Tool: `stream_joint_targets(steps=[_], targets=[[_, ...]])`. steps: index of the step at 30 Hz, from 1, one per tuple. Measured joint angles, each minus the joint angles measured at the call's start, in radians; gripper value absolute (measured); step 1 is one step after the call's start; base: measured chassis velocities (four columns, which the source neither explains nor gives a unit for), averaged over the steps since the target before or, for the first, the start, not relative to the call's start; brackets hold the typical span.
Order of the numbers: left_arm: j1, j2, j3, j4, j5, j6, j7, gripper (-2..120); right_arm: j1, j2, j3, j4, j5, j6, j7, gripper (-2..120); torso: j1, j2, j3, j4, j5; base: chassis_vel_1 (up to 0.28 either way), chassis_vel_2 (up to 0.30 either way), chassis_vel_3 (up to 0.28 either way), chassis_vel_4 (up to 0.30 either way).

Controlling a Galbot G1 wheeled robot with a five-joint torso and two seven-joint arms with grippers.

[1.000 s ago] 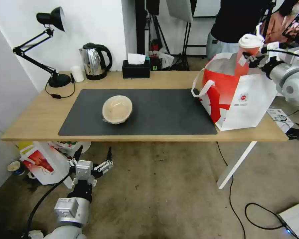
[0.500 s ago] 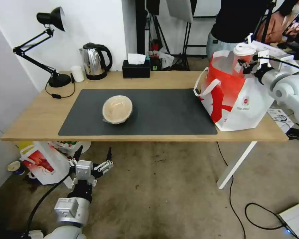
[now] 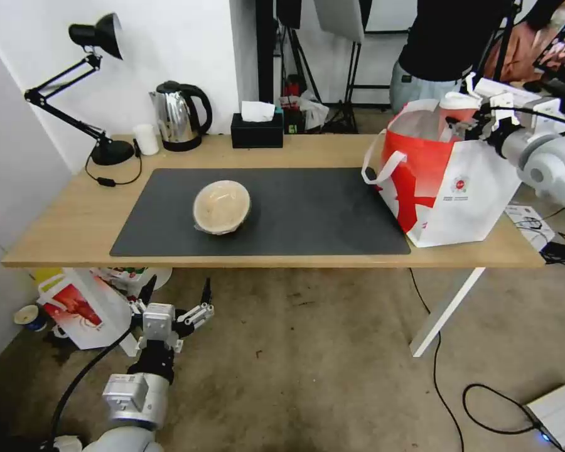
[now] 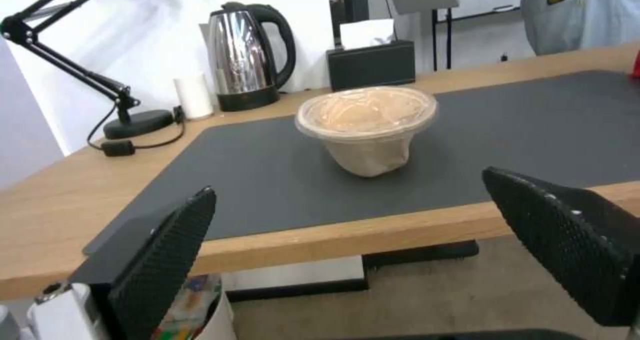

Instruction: Pick up the trash from the table and place it into the takeout bag.

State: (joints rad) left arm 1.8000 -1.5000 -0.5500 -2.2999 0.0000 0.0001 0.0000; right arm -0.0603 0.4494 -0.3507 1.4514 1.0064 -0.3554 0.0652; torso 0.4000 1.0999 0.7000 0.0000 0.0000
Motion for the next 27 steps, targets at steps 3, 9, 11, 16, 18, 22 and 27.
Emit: stream_joint_targets(steps=[3,9,11,16,18,22,27], targets=[[0.000,0.000,0.000,0.000,0.000,0.000,0.000,100,0.001,-0.009,0.001,0.010,0.002,-0.016,0.001,80,0.000,0.000,0.000,0.0000,0.0000,0.000,0.000,0.000,0.000],[0.000,0.000,0.000,0.000,0.000,0.000,0.000,100,-0.002,-0.023,0.004,0.016,0.002,-0.022,0.002,99,0.000,0.000,0.000,0.0001,0.0001,0.000,0.000,0.000,0.000],[0.000,0.000,0.000,0.000,0.000,0.000,0.000,100,-0.002,-0.028,0.004,0.020,0.002,-0.026,0.002,100,0.000,0.000,0.000,0.0000,0.0001,0.000,0.000,0.000,0.000],[0.000,0.000,0.000,0.000,0.000,0.000,0.000,100,-0.005,-0.040,0.003,0.028,0.000,-0.039,-0.001,100,0.000,0.000,0.000,0.0001,0.0001,0.000,0.000,0.000,0.000],[0.000,0.000,0.000,0.000,0.000,0.000,0.000,100,-0.005,-0.041,0.003,0.028,-0.001,-0.039,-0.002,100,0.000,0.000,0.000,0.0000,0.0001,0.000,0.000,0.000,0.000],[0.000,0.000,0.000,0.000,0.000,0.000,0.000,100,-0.005,-0.043,0.003,0.025,-0.005,-0.038,-0.004,100,0.000,0.000,0.000,0.0001,0.0001,0.000,0.000,0.000,0.000],[0.000,0.000,0.000,0.000,0.000,0.000,0.000,100,-0.003,-0.037,0.026,0.022,0.012,0.012,-0.006,100,0.000,0.000,0.000,-0.0001,0.0001,0.000,0.000,0.000,0.000]])
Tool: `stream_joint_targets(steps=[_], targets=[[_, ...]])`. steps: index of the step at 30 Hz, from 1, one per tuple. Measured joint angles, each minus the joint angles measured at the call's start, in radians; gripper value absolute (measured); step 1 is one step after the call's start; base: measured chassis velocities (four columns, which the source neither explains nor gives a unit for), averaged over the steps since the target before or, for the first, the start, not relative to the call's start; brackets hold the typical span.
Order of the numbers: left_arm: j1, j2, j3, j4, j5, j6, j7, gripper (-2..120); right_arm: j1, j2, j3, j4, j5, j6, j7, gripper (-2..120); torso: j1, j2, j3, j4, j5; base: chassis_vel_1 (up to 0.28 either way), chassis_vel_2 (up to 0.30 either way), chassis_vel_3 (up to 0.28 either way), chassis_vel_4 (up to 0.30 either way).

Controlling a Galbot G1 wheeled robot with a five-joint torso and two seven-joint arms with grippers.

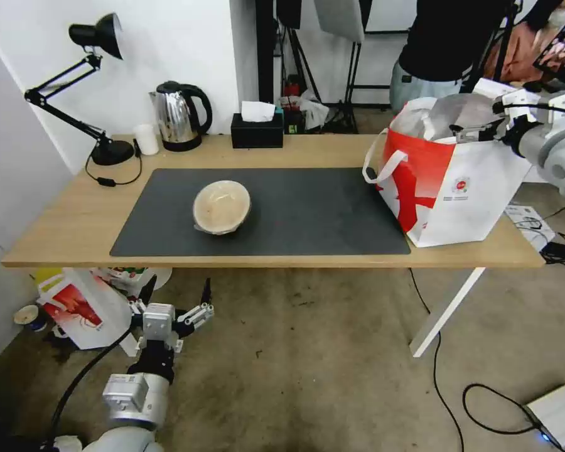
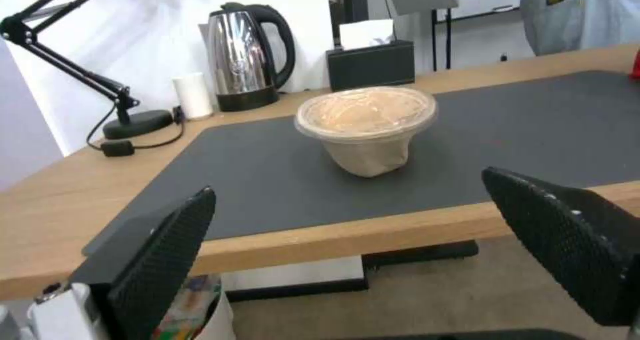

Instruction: Pick up the trash from the table and place it into the takeout bag.

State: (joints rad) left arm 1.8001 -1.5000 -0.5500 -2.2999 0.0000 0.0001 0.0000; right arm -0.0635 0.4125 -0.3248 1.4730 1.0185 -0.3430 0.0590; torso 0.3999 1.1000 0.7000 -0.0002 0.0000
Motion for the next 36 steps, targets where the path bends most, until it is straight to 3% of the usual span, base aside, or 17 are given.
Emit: stream_joint_targets(steps=[8,12,13,16,19,21,30,36], targets=[[0.000,0.000,0.000,0.000,0.000,0.000,0.000,100,-0.022,0.035,0.099,0.029,0.037,0.135,0.031,100,0.000,0.000,0.000,0.0002,-0.0001,0.000,0.000,0.000,0.000],[0.000,0.000,0.000,0.000,0.000,0.000,0.000,100,-0.042,0.060,0.155,0.058,0.034,0.287,0.105,100,0.000,0.000,0.000,0.0003,0.0000,0.000,0.000,0.000,0.000],[0.000,0.000,0.000,0.000,0.000,0.000,0.000,100,-0.042,0.060,0.155,0.058,0.034,0.287,0.105,100,0.000,0.000,0.000,0.0003,0.0000,0.000,0.000,0.000,0.000],[0.000,0.000,0.000,0.000,0.000,0.000,0.000,100,-0.074,0.064,0.215,0.124,0.031,0.396,0.158,100,0.000,0.000,0.000,0.0002,-0.0001,0.000,0.000,0.000,0.000],[0.000,0.000,0.000,0.000,0.000,0.000,0.000,100,-0.099,0.059,0.248,0.173,0.030,0.447,0.188,100,0.000,0.000,0.000,0.0003,-0.0004,0.000,0.000,0.000,0.000],[0.000,0.000,0.000,0.000,0.000,0.000,0.000,100,-0.161,0.043,0.305,0.278,0.030,0.508,0.232,100,0.000,0.000,0.000,0.0001,-0.0003,0.000,0.000,0.000,0.000],[0.000,0.000,0.000,0.000,0.000,0.000,0.000,100,-0.339,0.061,0.404,0.484,-0.047,0.578,0.351,100,0.000,0.000,0.000,0.0004,-0.0002,0.000,0.000,0.000,0.000],[0.000,0.000,0.000,0.000,0.000,0.000,0.000,100,-0.644,0.137,0.541,0.680,-0.167,0.579,0.408,100,0.000,0.000,0.000,0.0003,0.0004,0.000,0.000,0.000,0.000]])
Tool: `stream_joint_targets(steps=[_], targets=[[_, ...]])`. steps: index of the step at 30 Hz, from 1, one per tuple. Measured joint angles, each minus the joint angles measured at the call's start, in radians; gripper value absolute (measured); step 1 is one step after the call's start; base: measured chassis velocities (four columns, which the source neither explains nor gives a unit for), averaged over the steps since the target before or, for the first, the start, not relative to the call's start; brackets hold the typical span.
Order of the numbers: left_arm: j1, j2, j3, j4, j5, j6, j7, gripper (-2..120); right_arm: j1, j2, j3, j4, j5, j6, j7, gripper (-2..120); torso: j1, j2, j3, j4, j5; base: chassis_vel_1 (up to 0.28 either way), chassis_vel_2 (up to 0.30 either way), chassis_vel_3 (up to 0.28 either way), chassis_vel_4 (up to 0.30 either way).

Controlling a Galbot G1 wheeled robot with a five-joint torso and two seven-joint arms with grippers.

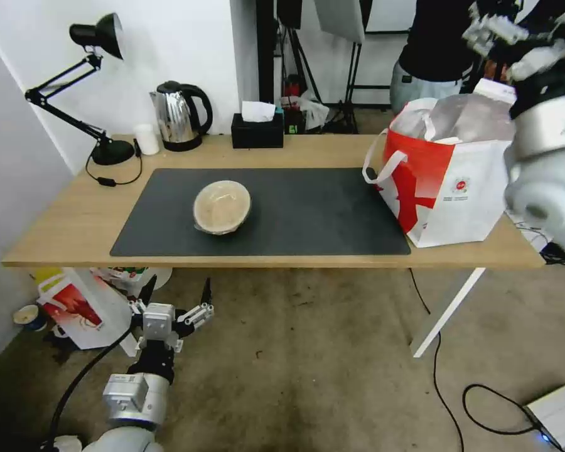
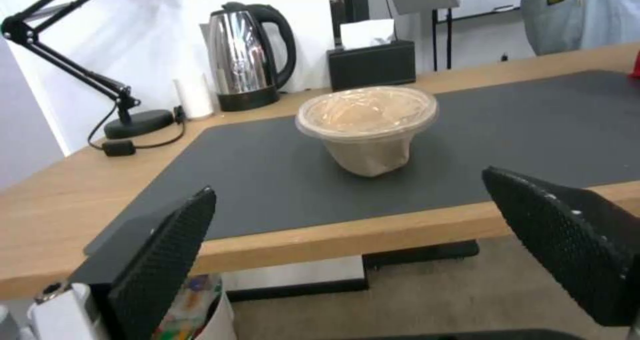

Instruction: Pick up the trash from the table and place it into the takeout bag.

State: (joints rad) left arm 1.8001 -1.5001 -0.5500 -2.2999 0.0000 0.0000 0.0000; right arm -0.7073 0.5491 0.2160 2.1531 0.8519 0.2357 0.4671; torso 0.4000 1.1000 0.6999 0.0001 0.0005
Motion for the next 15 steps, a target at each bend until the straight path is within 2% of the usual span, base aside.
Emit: stream_joint_targets(steps=[1,4,6,9,10,12,13,15], targets=[[0.000,0.000,0.000,0.000,0.000,0.000,0.000,100,0.000,0.000,0.000,0.000,0.000,0.000,0.000,100,0.000,0.000,0.000,0.0000,0.0000,0.000,0.000,0.000,0.000],[0.000,0.000,0.000,0.000,0.000,0.000,0.000,100,-0.188,0.076,0.076,0.088,-0.098,-0.001,0.010,100,0.000,0.000,0.000,0.0000,-0.0005,0.000,0.000,0.000,0.000],[0.000,0.000,0.000,0.000,0.000,0.000,0.000,100,-0.227,0.096,0.092,0.103,-0.123,0.000,0.010,100,0.000,0.000,0.000,0.0000,-0.0008,0.000,0.000,0.000,0.000],[0.000,0.000,0.000,0.000,0.000,0.000,0.000,100,-0.417,0.197,0.163,0.165,-0.230,0.006,-0.006,100,0.000,0.000,0.000,-0.0002,-0.0005,0.000,0.000,0.000,0.000],[0.000,0.000,0.000,0.000,0.000,0.000,0.000,100,-0.417,0.197,0.163,0.165,-0.230,0.006,-0.006,100,0.000,0.000,0.000,-0.0002,-0.0005,0.000,0.000,0.000,0.000],[0.000,0.000,0.000,0.000,0.000,0.000,0.000,100,-0.510,0.254,0.184,0.188,-0.293,0.015,-0.016,100,0.000,0.000,0.000,-0.0003,-0.0006,0.000,0.000,0.000,0.000],[0.000,0.000,0.000,0.000,0.000,0.000,0.000,100,-0.609,0.322,0.189,0.204,-0.378,0.042,-0.040,100,0.000,0.000,0.000,-0.0003,-0.0005,0.000,0.000,0.000,0.000],[0.000,0.000,0.000,0.000,0.000,0.000,0.000,100,-0.641,0.348,0.187,0.207,-0.409,0.057,-0.048,100,0.000,0.000,0.000,-0.0004,-0.0005,0.000,0.000,0.000,0.000]])
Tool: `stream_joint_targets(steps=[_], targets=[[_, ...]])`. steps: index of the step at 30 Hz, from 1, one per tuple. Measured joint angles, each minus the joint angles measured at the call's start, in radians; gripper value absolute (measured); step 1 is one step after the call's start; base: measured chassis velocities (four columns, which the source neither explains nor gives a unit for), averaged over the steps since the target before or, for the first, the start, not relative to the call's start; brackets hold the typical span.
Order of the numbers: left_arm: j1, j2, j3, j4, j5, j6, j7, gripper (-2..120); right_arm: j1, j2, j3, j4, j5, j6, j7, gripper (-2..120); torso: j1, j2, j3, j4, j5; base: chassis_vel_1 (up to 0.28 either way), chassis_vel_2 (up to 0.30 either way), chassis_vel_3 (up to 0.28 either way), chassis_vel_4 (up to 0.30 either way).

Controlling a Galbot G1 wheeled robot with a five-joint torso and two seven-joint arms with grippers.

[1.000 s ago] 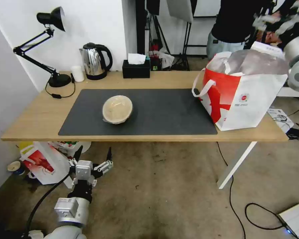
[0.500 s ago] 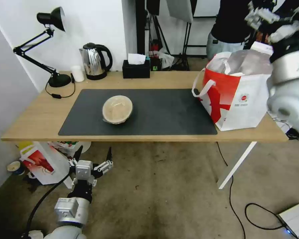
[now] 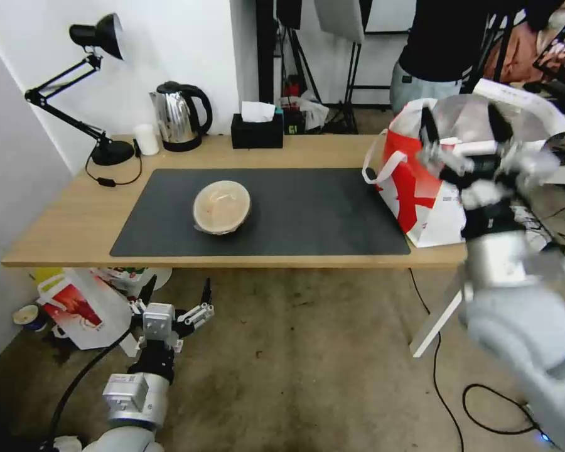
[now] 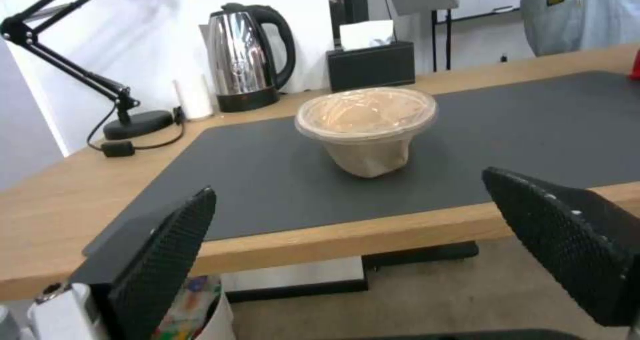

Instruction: Pick up the trash from the table and place it into the takeout bag.

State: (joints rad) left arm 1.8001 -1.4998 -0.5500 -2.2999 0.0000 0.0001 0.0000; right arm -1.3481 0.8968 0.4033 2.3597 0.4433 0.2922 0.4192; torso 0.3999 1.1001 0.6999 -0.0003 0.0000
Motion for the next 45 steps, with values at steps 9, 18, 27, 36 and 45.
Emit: stream_joint_targets(steps=[9,18,27,36,45], targets=[[0.000,0.000,0.000,0.000,0.000,0.000,0.000,100,-0.186,0.127,-0.103,-0.021,-0.250,0.125,-0.010,100,0.000,0.000,0.000,0.0003,-0.0001,0.000,0.000,0.000,0.000],[0.000,0.000,0.000,0.000,0.000,0.000,0.000,100,-0.304,0.190,-0.168,-0.062,-0.405,0.204,0.039,100,0.000,0.000,0.000,0.0003,-0.0001,0.000,0.000,0.000,0.000],[0.000,0.000,0.000,0.000,0.000,0.000,0.000,100,-0.349,0.194,-0.185,-0.083,-0.493,0.249,0.083,100,0.000,0.000,0.000,0.0004,0.0000,0.000,0.000,0.000,0.000],[0.000,0.000,0.000,0.000,0.000,0.000,0.000,100,-0.365,0.204,-0.195,-0.096,-0.528,0.269,0.098,100,0.000,0.000,0.000,0.0003,-0.0001,0.000,0.000,0.000,0.000],[0.000,0.000,0.000,0.000,0.000,0.000,0.000,100,-0.353,0.182,-0.204,-0.163,-0.553,0.300,0.083,100,0.000,0.000,0.000,0.0004,0.0001,0.000,0.000,0.000,0.000]])
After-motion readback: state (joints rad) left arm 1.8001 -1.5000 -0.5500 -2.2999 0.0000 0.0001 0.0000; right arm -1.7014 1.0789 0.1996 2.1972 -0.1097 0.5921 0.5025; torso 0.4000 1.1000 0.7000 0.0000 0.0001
